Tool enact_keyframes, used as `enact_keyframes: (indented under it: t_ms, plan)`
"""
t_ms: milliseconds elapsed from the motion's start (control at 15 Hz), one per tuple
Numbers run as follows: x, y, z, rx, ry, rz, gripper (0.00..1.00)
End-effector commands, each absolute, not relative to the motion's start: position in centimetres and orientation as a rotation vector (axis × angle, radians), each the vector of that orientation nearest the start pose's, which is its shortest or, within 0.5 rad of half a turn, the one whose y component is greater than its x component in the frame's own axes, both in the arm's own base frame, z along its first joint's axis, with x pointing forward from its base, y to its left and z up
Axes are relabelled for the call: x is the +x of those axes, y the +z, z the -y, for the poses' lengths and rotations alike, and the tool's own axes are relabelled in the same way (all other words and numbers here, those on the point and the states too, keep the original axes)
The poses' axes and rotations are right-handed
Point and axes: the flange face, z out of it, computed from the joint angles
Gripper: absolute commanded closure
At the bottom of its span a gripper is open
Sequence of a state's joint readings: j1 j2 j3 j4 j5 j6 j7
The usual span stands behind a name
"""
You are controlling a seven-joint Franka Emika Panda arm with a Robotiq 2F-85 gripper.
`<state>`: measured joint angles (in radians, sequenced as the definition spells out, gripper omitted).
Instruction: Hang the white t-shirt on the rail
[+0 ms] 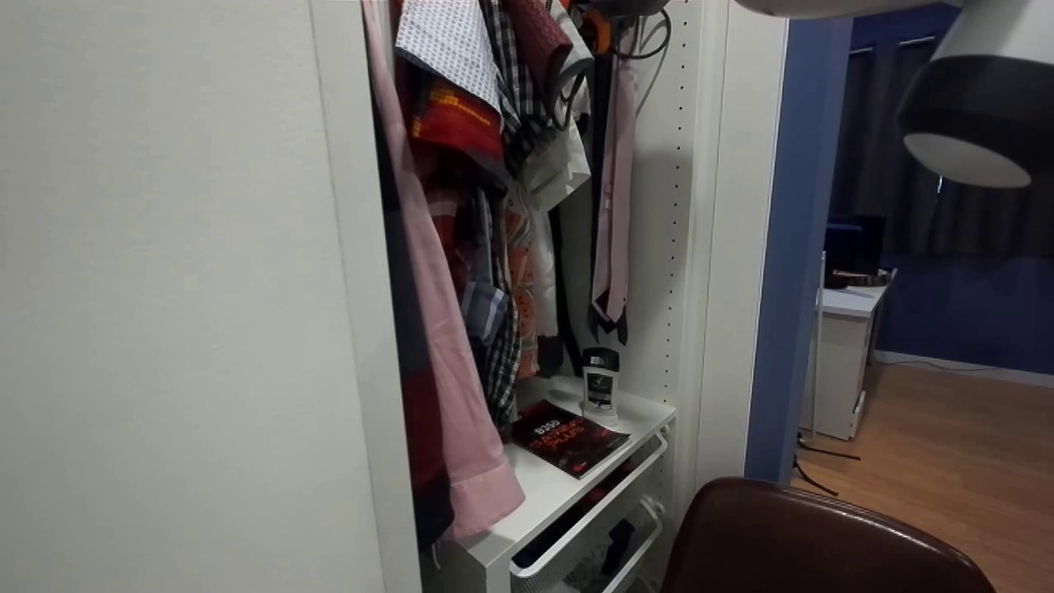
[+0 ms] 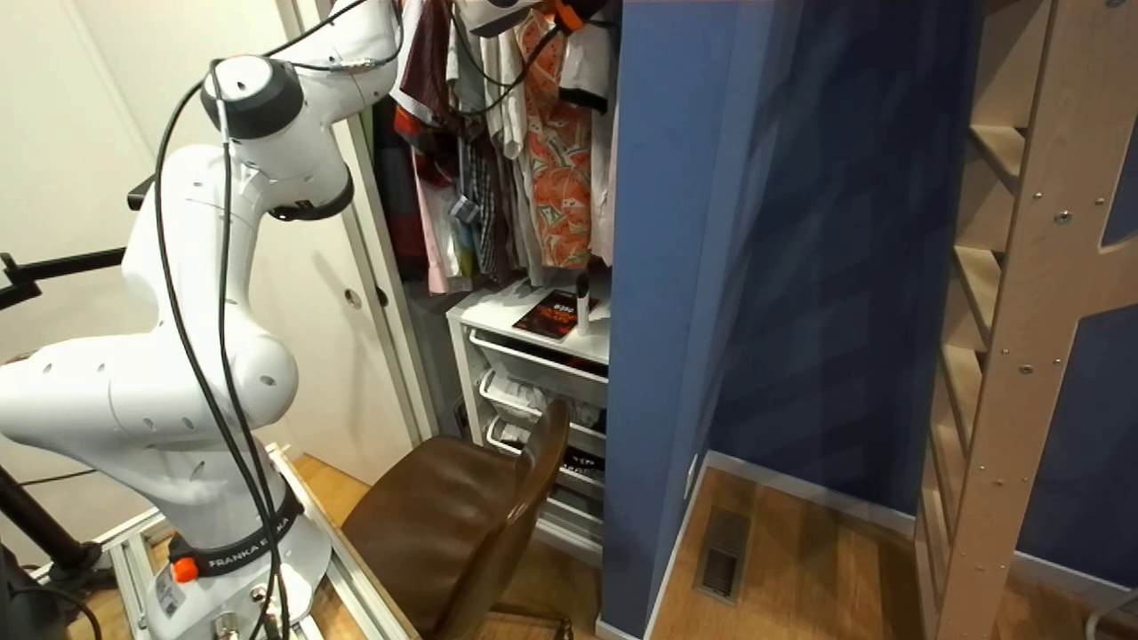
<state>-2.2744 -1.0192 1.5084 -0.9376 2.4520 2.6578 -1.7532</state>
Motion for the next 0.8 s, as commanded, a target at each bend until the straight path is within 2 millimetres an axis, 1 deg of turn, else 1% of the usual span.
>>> enact_keyframes:
  t_ms: [0, 200, 267, 467, 733]
  plan:
    - [70.5, 74.4, -11.4, -1.896, -2.575, 0.918, 0.27]
    - [69.5, 75.4, -10.8, -1.876, -2.545, 0.849, 0.04]
    - [69.2, 75.7, -10.3, -1.88, -2.49, 0.816, 0.01]
    - [68.3, 76.6, -9.3, -1.9, -2.384, 0.761, 0.0]
    - [66.9, 77.5, -8.5, -1.919, -2.206, 0.697, 0.0]
